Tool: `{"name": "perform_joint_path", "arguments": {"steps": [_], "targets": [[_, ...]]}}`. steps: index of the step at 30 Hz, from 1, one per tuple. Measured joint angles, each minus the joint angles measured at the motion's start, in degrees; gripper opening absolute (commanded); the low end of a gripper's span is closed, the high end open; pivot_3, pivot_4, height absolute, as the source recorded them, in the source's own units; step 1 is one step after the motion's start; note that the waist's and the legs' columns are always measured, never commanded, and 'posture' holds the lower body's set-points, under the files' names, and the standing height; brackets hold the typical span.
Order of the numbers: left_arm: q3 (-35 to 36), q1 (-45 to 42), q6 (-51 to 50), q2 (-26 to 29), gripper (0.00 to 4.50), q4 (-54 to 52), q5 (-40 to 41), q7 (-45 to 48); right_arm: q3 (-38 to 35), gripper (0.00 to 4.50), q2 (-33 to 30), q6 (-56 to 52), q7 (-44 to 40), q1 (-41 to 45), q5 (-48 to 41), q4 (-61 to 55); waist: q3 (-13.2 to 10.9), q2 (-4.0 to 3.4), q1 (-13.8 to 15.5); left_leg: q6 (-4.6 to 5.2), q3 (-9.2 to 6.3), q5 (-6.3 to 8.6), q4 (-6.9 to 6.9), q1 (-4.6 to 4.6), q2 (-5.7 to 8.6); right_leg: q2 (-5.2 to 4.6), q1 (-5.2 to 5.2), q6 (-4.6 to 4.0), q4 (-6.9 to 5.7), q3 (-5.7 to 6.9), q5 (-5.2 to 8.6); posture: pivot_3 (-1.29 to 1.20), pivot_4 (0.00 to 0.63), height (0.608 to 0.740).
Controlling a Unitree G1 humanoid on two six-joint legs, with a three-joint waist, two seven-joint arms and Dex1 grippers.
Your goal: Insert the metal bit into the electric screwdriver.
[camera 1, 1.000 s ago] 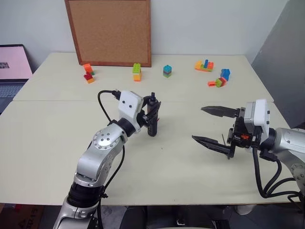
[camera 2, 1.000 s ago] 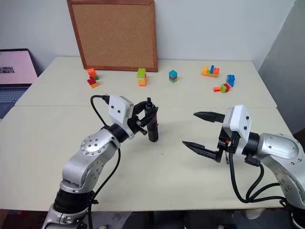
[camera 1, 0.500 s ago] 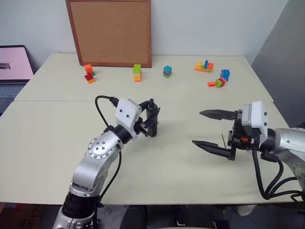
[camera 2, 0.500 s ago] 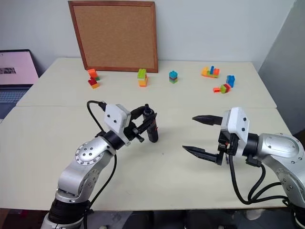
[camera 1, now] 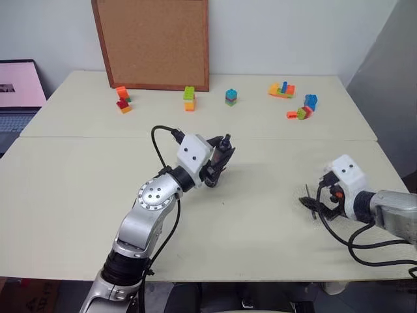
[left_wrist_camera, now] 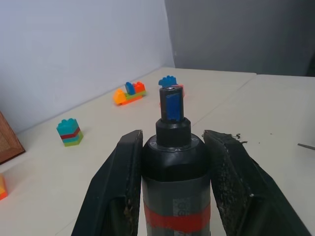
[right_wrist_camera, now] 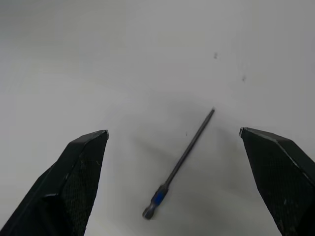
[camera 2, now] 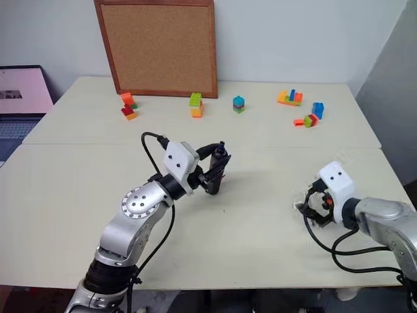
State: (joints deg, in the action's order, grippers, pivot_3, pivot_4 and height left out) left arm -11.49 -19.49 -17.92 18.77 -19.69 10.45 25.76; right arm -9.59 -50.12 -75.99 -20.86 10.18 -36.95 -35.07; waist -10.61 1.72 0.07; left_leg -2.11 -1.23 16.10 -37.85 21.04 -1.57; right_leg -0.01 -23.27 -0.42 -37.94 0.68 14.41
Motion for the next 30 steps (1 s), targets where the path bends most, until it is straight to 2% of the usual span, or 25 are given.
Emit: {"name": "perform_joint_path", "arguments": {"steps": [5, 10, 18, 26, 29, 30], "targets": [[-0.6, -0.2, 1.9, -1.3, 1.6, 1.5, -1.7, 0.0, 1.4, 4.5, 6.3, -9.6, 6.0, 5.7, 3.5, 6.2, 0.0, -0.03, -0.1, 0.12, 0.09, 0.06, -0.03, 0.01, 0.03, 0.01, 0.0, 0.03, 0.02, -0.08, -0.01, 0.0, 0.15, 0.74], [-0.6, 0.4, 2.7, -2.6, 1.6, 1.5, -2.7, -0.2, 2.1, 4.5, 10.1, -15.2, 8.3, 10.7, 6.2, 10.6, 0.0, -0.08, -0.1, 0.16, 0.05, 0.09, -0.01, 0.09, 0.02, 0.09, -0.03, 0.05, 0.08, -0.05, 0.0, 0.0, 0.15, 0.74], [-0.6, 0.7, 3.3, -3.4, 1.6, 1.6, -3.9, -0.2, 3.0, 2.87, 10.8, -15.8, 8.5, 12.1, 5.9, 13.0, 0.1, -0.1, -0.1, 0.19, 0.04, 0.1, -0.05, 0.13, 0.03, 0.06, -0.03, 0.09, 0.1, -0.05, 0.0, 0.0, 0.15, 0.74], [-0.6, 0.7, 3.8, -3.5, 1.6, 2.0, -4.6, -0.2, 1.9, 1.0, 11.9, -15.7, 11.4, 11.2, 2.0, 12.1, 0.1, -0.08, -0.1, 0.2, 0.02, 0.11, -0.04, 0.12, 0.01, 0.11, -0.03, 0.09, 0.1, -0.02, 0.0, 0.0, 0.15, 0.74], [-0.8, 0.8, 4.6, -3.5, 1.6, 2.3, -5.4, -0.1, 1.0, 0.14, 13.1, -15.7, 13.7, 11.2, 0.5, 12.2, 0.1, -0.08, -0.2, 0.2, 0.03, 0.11, -0.04, 0.1, 0.01, 0.11, -0.03, 0.09, 0.07, -0.03, 0.0, 0.0, 0.15, 0.74], [-0.8, 0.8, 4.6, -3.6, 1.6, 2.3, -5.4, -0.1, 0.7, 0.01, 13.3, -15.8, 14.0, 11.2, 0.1, 12.2, 0.1, -0.08, -0.2, 0.2, 0.03, 0.11, -0.04, 0.1, 0.01, 0.12, -0.03, 0.1, 0.07, -0.03, 0.0, 0.0, 0.15, 0.74]]}}
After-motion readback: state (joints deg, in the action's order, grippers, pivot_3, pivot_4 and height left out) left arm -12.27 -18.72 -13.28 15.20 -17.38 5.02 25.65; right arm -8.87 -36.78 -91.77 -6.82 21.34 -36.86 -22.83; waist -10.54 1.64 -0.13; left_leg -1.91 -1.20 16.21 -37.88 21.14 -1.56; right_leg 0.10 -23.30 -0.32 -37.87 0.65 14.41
